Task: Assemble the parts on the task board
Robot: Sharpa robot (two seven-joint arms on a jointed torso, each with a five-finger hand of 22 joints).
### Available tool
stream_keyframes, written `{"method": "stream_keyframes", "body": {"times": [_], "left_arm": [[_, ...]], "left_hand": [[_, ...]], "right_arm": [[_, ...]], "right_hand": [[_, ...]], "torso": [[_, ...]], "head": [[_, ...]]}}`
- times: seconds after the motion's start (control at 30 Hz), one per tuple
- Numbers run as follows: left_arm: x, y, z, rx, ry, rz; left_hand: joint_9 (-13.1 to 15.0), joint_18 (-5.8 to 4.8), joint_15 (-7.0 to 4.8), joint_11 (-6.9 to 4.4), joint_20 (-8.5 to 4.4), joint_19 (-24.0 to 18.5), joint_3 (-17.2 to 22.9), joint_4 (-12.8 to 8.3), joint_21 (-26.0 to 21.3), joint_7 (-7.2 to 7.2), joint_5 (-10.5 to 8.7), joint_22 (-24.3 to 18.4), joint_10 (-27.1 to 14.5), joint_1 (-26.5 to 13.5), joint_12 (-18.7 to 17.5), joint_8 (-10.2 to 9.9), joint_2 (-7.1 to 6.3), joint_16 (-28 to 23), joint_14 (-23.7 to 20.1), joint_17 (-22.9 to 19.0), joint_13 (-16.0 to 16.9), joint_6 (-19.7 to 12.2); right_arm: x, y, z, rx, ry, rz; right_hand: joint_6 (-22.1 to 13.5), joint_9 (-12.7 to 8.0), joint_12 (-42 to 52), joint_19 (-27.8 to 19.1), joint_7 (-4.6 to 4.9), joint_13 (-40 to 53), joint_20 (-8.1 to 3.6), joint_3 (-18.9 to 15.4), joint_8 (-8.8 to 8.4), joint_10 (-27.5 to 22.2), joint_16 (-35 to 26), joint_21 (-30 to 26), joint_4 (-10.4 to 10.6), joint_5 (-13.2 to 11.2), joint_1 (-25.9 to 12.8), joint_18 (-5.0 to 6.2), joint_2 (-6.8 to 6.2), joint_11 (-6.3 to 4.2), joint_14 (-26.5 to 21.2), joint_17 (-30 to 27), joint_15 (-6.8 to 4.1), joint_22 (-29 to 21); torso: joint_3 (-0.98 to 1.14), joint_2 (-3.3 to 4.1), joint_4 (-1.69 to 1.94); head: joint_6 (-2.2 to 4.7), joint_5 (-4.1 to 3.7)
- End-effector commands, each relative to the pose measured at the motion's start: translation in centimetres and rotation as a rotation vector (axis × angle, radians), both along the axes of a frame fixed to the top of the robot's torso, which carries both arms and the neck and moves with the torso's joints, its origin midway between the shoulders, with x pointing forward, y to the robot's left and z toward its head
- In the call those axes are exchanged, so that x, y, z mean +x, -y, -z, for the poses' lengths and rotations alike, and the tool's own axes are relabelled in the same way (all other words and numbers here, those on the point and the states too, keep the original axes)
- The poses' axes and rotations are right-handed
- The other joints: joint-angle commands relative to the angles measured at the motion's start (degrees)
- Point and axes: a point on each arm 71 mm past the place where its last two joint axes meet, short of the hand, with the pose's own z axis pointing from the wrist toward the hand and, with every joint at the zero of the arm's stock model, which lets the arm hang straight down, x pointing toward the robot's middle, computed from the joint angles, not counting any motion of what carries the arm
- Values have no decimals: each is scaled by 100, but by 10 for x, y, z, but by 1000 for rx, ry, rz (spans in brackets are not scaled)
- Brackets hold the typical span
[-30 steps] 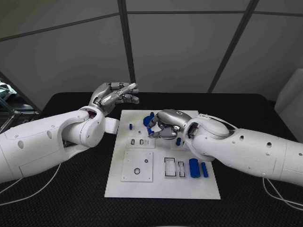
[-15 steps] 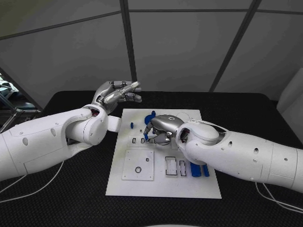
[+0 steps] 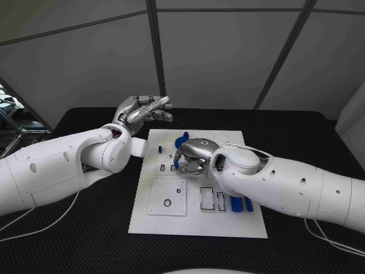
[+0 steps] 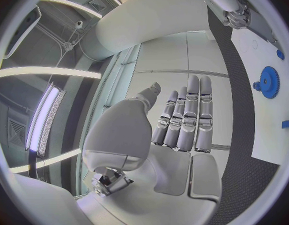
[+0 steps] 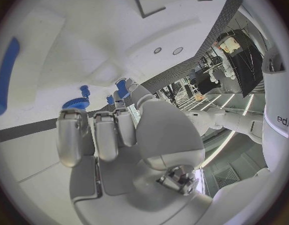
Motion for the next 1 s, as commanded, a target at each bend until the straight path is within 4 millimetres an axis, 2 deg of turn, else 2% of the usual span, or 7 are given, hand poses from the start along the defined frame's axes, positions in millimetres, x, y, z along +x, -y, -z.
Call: {"method": "stream_keyframes", "body": {"times": [0.03, 0.43, 0.8, 1.0], "left_arm": [[0, 1, -1, -8, 1, 14], [0, 3, -1, -9, -1, 21], [0, 4, -1, -10, -2, 23], [0, 4, -1, -10, -3, 23]], "left_hand": [[0, -76, 22, -2, -4, -37, 5, -24, -8, 29, 21, -8, -38, 36, -11, -33, 38, -18, -33, 5, -7, -24], [0, -76, 22, -2, -4, -38, 4, -26, -8, 29, 20, -8, -38, 36, -9, -33, 38, -21, -33, 8, -7, -23], [1, -76, 22, -2, -4, -40, 3, -29, -6, 29, 20, -8, -36, 38, -5, -34, 40, -26, -32, 14, -7, -21], [1, -76, 22, -2, -4, -40, 3, -29, -6, 29, 20, -8, -36, 38, -5, -34, 40, -26, -32, 14, -7, -21]], "right_arm": [[1, -1, 1, -25, 2, -5], [0, -2, 5, -35, -10, -6], [1, -1, 8, -52, -20, 2], [1, -1, 9, -65, -22, 4]], "right_hand": [[-8, 0, 12, 52, 21, 461, 0, 31, 14, 27, 4, 22, 6, 6, -42, -72, -5, 12, 448, 848, 10, 635], [-27, -7, -9, 35, 29, 439, 5, 42, -5, 9, -6, 12, 7, -5, -61, -66, -16, 19, 444, 833, 17, 610], [-45, -12, -26, 23, 40, 424, 12, 52, -24, -6, -14, 4, 12, -20, -85, -63, -28, 27, 440, 819, 25, 594], [-68, -18, -63, -7, 49, 386, 19, 61, -44, -36, -30, -15, 14, -29, -105, -53, -44, 35, 434, 793, 32, 550]], "torso": [[-4, -5, 0], [4, -7, 0], [3, -4, -2], [2, -5, 6]], "head": [[-12, -7], [-41, -22], [-51, -13], [-71, -35]]}}
